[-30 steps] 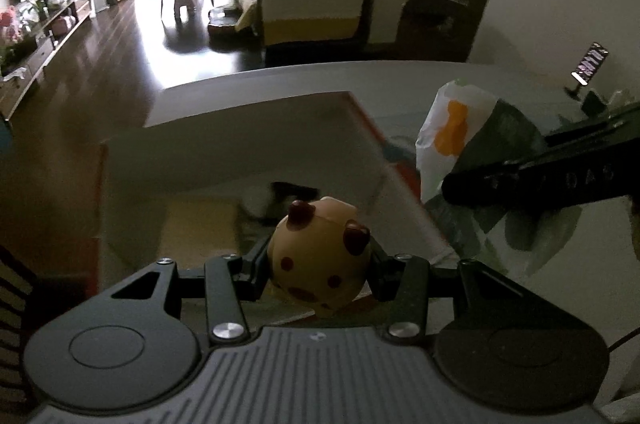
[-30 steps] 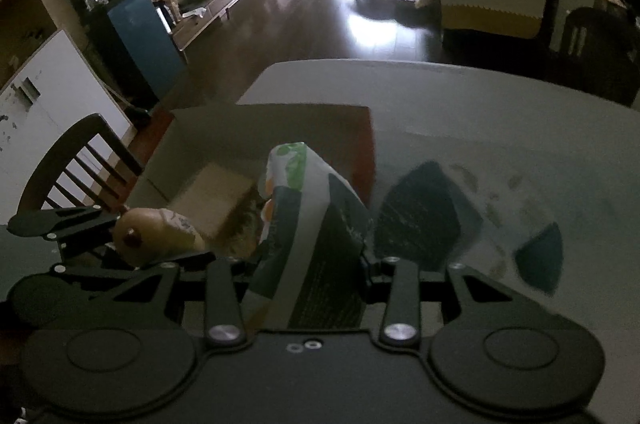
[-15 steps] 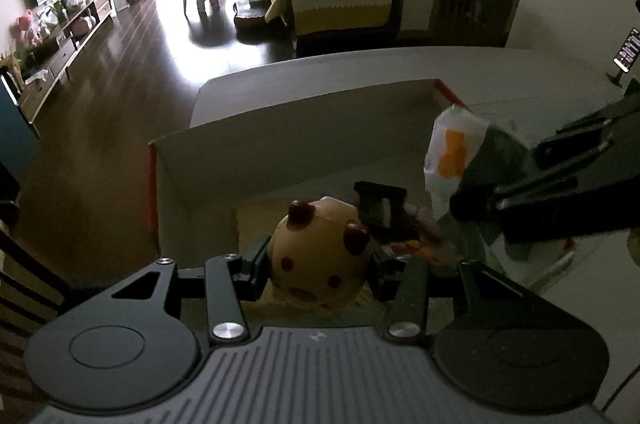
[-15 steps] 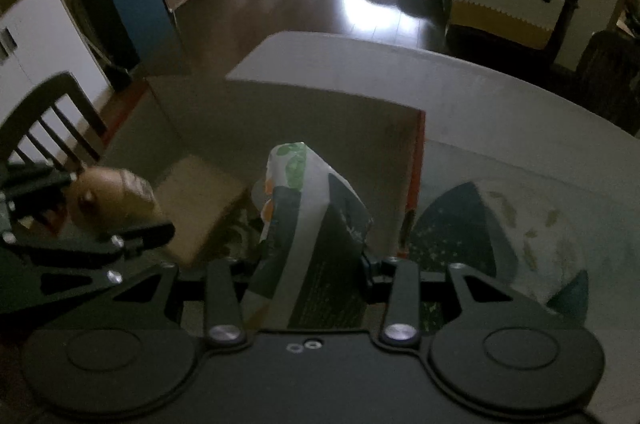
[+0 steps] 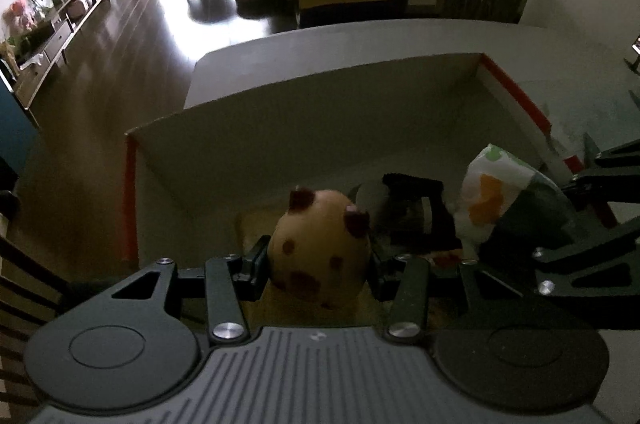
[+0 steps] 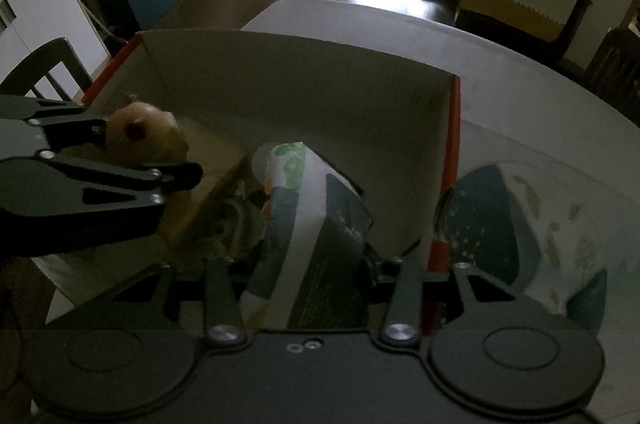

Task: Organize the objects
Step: 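Open left tool to drop plush toy while right tool releases snack bag into box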

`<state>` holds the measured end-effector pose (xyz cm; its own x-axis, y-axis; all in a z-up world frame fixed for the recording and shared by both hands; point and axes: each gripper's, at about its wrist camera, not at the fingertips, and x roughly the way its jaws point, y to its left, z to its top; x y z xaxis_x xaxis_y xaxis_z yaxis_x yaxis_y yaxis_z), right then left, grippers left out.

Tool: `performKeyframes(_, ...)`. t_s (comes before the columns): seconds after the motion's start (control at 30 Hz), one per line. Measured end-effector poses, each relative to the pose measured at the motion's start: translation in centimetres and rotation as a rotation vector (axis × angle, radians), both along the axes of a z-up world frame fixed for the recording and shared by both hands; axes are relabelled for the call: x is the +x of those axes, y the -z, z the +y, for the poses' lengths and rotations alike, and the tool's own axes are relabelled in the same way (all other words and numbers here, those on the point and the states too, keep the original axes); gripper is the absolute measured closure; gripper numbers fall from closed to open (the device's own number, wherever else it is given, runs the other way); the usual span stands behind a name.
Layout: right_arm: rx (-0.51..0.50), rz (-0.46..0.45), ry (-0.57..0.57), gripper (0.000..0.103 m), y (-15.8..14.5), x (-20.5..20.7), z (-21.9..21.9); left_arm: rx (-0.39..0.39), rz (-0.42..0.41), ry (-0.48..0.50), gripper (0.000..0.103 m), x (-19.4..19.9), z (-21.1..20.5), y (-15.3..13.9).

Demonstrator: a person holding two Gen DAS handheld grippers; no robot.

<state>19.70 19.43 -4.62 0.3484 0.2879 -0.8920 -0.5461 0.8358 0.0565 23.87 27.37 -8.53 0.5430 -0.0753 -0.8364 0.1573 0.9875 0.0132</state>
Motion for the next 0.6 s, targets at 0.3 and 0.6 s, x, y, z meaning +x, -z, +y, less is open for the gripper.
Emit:
performKeyframes(0.3, 0.028, -0.028, 0.001, 0.041, -0.9, -0.2, -1.0, 0.007, 0.014, 0.025, 0.055, 0.4, -0.7, 0.6)
performKeyframes(0.6, 0.083, -0.043, 0.012, 0.039, -2.8, 0.2, -2.5, -0.009, 0.004, 0.024, 0.035, -0.3, -0.6, 0.5)
